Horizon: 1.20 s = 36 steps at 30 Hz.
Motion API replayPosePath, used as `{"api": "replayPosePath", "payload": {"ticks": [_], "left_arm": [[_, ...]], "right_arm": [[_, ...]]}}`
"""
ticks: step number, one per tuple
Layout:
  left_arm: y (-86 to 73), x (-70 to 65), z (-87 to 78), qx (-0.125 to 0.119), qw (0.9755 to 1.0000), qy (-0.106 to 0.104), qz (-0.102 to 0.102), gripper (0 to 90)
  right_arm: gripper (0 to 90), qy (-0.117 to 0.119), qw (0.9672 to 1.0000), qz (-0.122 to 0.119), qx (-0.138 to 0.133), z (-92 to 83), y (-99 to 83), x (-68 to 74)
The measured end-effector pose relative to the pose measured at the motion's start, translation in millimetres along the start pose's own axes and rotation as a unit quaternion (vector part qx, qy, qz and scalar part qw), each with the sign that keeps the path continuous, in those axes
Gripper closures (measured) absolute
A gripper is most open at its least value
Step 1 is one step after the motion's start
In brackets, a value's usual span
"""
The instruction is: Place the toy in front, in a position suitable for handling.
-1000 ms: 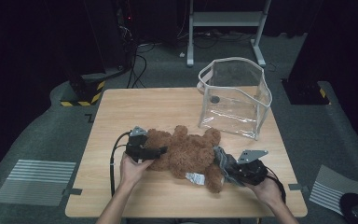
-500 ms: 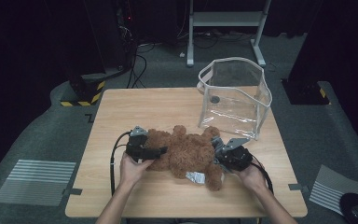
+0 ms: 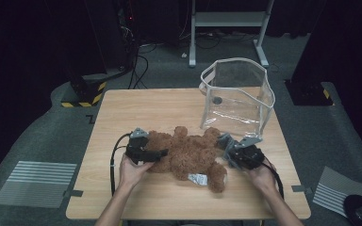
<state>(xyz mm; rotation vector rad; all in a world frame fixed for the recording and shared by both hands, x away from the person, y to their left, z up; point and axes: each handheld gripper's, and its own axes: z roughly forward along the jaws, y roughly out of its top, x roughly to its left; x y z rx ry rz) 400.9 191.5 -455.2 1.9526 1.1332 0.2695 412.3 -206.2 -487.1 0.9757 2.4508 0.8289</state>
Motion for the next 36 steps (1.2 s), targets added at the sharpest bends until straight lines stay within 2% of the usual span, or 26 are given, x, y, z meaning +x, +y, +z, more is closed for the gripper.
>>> {"api": "replayPosePath", "payload": {"ticks": [1,4,6,9,11,14,18,22,26,31,36], "left_arm": [[0.0,-0.4,0.0,-0.002,1.0000,0.000,0.000,14.7],[0.2,-1.8,-1.1,-0.006,1.0000,0.001,0.005,14.6],[0.3,-3.2,-3.0,-0.006,0.9999,0.003,0.010,14.6],[-0.4,-3.8,-5.1,-0.005,0.9999,0.005,0.011,14.8],[-1.0,-3.3,-5.7,-0.004,0.9999,0.004,0.008,15.1],[-2.1,-3.3,-6.6,-0.004,1.0000,0.004,0.005,15.7],[-3.5,-3.5,-6.8,-0.006,1.0000,0.004,0.004,15.7],[-4.2,-3.6,-6.6,-0.008,1.0000,0.004,0.002,15.7],[-5.1,-3.2,-6.8,-0.007,1.0000,0.003,-0.001,15.6],[-6.1,-3.1,-7.0,-0.009,1.0000,0.003,-0.001,15.7],[-7.0,-2.7,-7.2,-0.009,1.0000,-0.001,-0.003,16.4]], "right_arm": [[79.6,-0.007,0.9999,0.010,-0.003,-9.2,-7.1,-6.2],[79.1,-0.015,0.9997,0.017,-0.001,-19.1,-16.7,-10.7],[77.2,-0.022,0.9996,0.008,0.013,-19.9,-23.4,-9.1],[73.8,-0.019,0.9996,0.005,0.021,-17.4,-28.6,-5.6],[68.1,-0.019,0.9995,0.001,0.025,-16.1,-28.6,-3.7],[52.5,-0.019,0.9997,0.008,0.013,-20.6,-27.3,-2.4],[44.8,-0.026,0.9993,0.004,-0.025,-37.3,-26.4,1.2],[43.1,-0.007,0.9987,0.005,-0.049,-46.7,-22.4,3.6],[45.1,0.030,0.9969,0.004,-0.072,-46.3,-12.1,14.3],[45.6,0.087,0.9938,-0.007,-0.069,-27.2,2.4,30.1],[47.8,0.104,0.9924,-0.022,-0.063,-11.0,14.4,44.2]]}}
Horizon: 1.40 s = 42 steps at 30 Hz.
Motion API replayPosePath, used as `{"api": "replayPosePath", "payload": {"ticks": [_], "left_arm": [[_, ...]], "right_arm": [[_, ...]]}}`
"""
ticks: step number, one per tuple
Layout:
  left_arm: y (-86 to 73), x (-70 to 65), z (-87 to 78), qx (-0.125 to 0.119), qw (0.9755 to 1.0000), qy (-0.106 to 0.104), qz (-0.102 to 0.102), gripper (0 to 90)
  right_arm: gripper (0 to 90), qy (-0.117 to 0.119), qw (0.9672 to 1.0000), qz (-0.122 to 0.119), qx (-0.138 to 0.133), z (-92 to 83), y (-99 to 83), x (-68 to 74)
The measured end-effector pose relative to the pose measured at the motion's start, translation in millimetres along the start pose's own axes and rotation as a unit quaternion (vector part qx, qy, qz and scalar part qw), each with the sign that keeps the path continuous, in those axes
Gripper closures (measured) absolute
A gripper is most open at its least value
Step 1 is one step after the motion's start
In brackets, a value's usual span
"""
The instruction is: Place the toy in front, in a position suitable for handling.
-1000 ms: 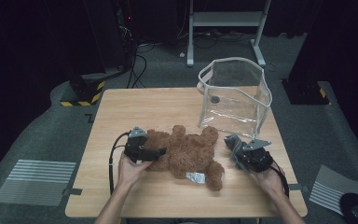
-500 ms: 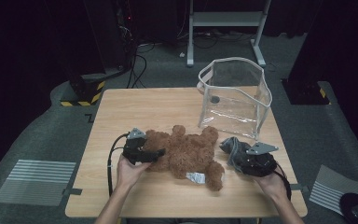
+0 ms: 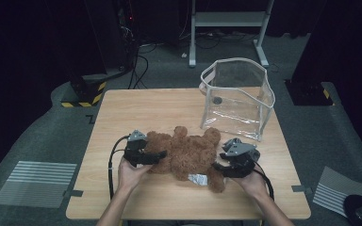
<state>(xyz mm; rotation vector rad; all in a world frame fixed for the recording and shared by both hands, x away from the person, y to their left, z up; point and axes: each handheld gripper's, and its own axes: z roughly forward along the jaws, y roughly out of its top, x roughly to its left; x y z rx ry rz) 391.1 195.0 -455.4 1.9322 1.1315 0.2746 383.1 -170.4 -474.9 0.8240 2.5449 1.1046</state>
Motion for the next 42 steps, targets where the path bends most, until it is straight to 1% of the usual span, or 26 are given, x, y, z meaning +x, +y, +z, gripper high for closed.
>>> {"api": "replayPosePath", "payload": {"ticks": [4,7,9,12,19,23,27,32,36,39,41,42], "left_arm": [[-2.3,-1.0,0.0,-0.003,1.0000,-0.002,0.000,18.7],[-4.8,-0.1,-2.1,0.000,1.0000,0.001,-0.001,19.5],[-7.3,2.1,-5.2,-0.001,1.0000,0.005,-0.005,19.6],[-12.1,5.9,-11.6,-0.005,0.9999,0.012,-0.011,19.7],[-21.8,15.8,-31.9,-0.001,0.9993,0.032,-0.019,19.7],[-29.2,22.2,-43.2,-0.005,0.9987,0.043,-0.027,19.4],[-36.8,28.1,-54.5,-0.010,0.9979,0.052,-0.036,19.0],[-40.2,35.6,-61.5,-0.014,0.9970,0.062,-0.044,18.0],[-41.4,40.3,-65.0,-0.019,0.9961,0.069,-0.051,17.2],[-42.9,41.2,-65.9,-0.024,0.9958,0.070,-0.053,16.9],[-43.4,40.4,-66.3,-0.030,0.9956,0.072,-0.052,16.7],[-43.4,39.9,-66.3,-0.032,0.9955,0.072,-0.052,16.7]], "right_arm": [[50.8,0.014,0.9998,-0.012,-0.001,12.6,8.3,6.7],[52.0,0.021,0.9997,-0.013,-0.005,18.2,13.9,10.3],[52.3,0.024,0.9996,-0.015,-0.008,21.3,17.0,12.7],[52.6,0.029,0.9994,-0.020,-0.008,26.2,22.3,17.8],[52.7,0.044,0.9985,-0.033,-0.008,39.4,35.7,30.0],[52.8,0.054,0.9979,-0.036,-0.011,48.3,42.8,38.9],[52.7,0.063,0.9972,-0.040,-0.008,55.0,48.9,48.0],[52.7,0.072,0.9964,-0.044,-0.006,64.1,57.0,56.1],[52.6,0.074,0.9962,-0.045,-0.001,70.9,63.0,60.2],[51.9,0.072,0.9964,-0.044,0.000,72.9,63.5,60.8],[50.1,0.065,0.9970,-0.042,0.000,70.3,62.7,59.7],[48.9,0.056,0.9976,-0.041,0.003,67.8,62.4,59.8]]}}
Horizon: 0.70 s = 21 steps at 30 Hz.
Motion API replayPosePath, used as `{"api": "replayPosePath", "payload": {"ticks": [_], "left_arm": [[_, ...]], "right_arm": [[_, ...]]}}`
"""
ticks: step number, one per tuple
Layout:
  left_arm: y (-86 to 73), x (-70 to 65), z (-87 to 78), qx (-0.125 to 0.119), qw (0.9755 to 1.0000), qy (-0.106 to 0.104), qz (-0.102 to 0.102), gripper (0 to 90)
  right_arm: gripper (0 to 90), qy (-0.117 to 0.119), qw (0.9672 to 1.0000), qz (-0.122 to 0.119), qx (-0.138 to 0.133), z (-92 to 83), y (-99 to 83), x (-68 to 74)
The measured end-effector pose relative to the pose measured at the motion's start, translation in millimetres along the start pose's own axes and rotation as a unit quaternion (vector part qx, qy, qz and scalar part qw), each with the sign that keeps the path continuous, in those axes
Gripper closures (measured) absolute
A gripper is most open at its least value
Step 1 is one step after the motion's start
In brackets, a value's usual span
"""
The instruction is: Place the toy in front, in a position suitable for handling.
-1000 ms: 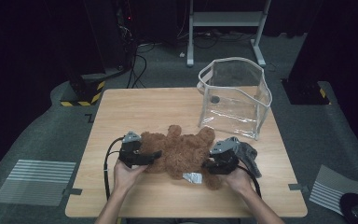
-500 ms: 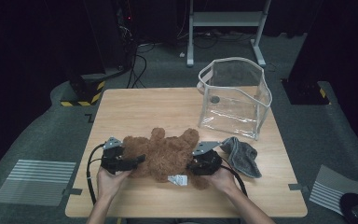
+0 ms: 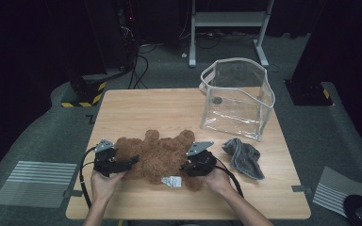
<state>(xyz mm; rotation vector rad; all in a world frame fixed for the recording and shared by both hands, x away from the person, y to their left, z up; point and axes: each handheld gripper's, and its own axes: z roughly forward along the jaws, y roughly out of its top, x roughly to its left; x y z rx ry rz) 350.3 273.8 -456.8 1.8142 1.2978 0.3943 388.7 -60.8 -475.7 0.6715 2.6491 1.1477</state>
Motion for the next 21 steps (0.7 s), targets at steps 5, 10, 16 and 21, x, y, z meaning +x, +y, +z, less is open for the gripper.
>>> {"api": "replayPosePath", "payload": {"ticks": [5,10,16,21], "left_arm": [[0.3,-1.7,-0.2,-0.005,1.0000,0.003,-0.001,15.9],[1.1,-1.1,-1.9,-0.012,0.9999,0.005,-0.004,15.0],[7.3,-4.0,-4.7,-0.021,0.9997,0.014,-0.001,14.9],[14.9,-5.7,-9.8,-0.031,0.9994,0.016,0.004,15.1]], "right_arm": [[48.5,-0.039,0.9992,0.001,-0.004,-26.6,-5.9,0.3],[48.4,-0.090,0.9957,0.022,-0.007,-62.3,-26.6,-13.4],[48.3,-0.148,0.9855,0.081,-0.020,-98.9,-59.1,-45.4],[48.1,-0.186,0.9749,0.116,-0.037,-124.1,-75.6,-65.7]]}}
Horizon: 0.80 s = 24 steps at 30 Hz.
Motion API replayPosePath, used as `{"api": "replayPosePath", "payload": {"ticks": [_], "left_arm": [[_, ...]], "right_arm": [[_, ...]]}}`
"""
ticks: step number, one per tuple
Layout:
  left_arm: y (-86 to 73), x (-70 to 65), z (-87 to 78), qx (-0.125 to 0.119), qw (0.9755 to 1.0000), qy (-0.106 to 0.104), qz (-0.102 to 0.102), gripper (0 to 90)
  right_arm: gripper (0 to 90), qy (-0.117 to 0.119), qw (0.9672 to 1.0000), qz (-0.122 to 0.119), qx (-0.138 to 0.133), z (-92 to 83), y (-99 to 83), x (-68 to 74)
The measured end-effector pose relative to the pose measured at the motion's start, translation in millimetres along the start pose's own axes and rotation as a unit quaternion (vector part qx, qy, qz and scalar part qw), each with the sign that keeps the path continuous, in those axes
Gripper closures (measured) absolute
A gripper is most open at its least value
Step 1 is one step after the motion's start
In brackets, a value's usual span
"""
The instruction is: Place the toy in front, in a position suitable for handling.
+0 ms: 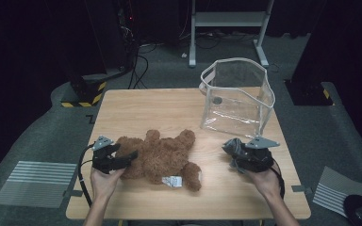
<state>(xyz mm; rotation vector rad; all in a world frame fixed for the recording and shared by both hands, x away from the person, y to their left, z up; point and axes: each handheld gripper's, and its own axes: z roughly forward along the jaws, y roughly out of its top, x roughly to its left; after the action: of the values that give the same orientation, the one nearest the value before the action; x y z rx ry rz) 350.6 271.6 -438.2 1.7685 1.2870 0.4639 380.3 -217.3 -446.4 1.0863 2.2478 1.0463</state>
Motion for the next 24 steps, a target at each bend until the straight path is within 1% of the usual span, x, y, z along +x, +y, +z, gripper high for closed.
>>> {"api": "replayPosePath", "payload": {"ticks": [4,7,9,12,15,17,20,22,24], "left_arm": [[9.8,-3.9,-3.8,-0.004,0.9999,-0.001,0.011,15.3],[19.0,-7.6,-4.2,-0.007,0.9998,-0.014,0.012,15.9],[26.0,-12.0,-1.5,0.000,0.9996,-0.016,0.024,16.1],[36.5,-17.1,7.0,0.014,0.9990,-0.025,0.033,16.5],[46.2,-21.2,19.4,0.025,0.9985,-0.025,0.042,16.8],[50.4,-21.9,26.0,0.030,0.9983,-0.022,0.045,16.9],[55.9,-21.8,36.1,0.039,0.9978,-0.010,0.053,17.3],[56.9,-22.0,42.5,0.043,0.9976,-0.005,0.054,17.5],[55.7,-21.8,47.6,0.049,0.9973,-0.005,0.054,17.6]], "right_arm": [[48.6,-0.026,0.9993,0.028,-0.003,-7.0,-3.7,-19.1],[53.5,-0.040,0.9984,0.040,0.001,-8.8,-5.3,-32.0],[54.4,-0.050,0.9976,0.048,0.003,-8.7,-5.7,-38.9],[55.0,-0.055,0.9965,0.062,0.013,-5.5,-6.8,-48.8],[54.4,-0.060,0.9951,0.076,0.022,-0.4,-9.5,-56.7],[54.4,-0.065,0.9943,0.080,0.027,1.5,-11.3,-59.8],[55.0,-0.073,0.9932,0.086,0.026,1.8,-13.2,-63.8],[55.1,-0.080,0.9921,0.092,0.027,2.1,-13.9,-67.3],[55.1,-0.087,0.9910,0.098,0.028,4.1,-14.6,-72.4]]}}
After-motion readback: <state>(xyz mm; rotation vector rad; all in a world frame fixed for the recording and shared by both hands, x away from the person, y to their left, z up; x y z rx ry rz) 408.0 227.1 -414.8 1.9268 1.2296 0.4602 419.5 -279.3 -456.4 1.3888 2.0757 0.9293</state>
